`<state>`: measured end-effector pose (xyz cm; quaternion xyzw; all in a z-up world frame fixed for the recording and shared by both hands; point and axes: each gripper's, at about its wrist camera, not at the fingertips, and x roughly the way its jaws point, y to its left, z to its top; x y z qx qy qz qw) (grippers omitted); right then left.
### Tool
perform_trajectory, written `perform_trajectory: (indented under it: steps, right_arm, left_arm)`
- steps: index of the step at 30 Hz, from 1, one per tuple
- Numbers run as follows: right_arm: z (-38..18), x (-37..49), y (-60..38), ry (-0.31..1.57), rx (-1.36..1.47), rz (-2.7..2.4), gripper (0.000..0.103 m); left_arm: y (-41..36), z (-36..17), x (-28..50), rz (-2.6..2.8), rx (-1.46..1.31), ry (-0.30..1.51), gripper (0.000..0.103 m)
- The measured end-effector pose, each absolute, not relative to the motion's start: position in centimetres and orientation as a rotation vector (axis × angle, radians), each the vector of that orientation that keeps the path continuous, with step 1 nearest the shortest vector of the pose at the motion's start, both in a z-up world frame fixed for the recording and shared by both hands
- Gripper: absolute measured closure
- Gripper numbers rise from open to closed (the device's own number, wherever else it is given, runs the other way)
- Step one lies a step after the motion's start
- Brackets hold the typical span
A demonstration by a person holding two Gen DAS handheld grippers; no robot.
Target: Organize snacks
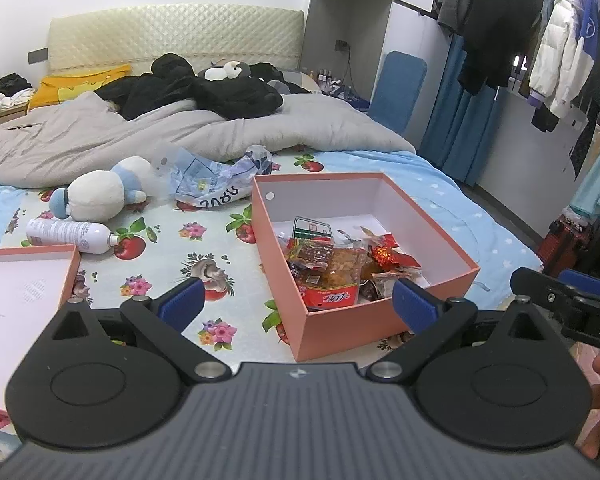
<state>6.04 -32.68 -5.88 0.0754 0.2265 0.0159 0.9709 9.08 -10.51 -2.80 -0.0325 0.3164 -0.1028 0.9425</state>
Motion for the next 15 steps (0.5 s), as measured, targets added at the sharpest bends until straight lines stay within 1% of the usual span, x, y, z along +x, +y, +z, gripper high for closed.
perform_trajectory:
  steps: [15]
  right_arm:
    - [-5.77,5.98,-32.83,0.458,0.151,0.024,0.009]
  left_arm:
    - [-10.07,-2.76,9.0,-0.197,-0.055,0.622,0.002]
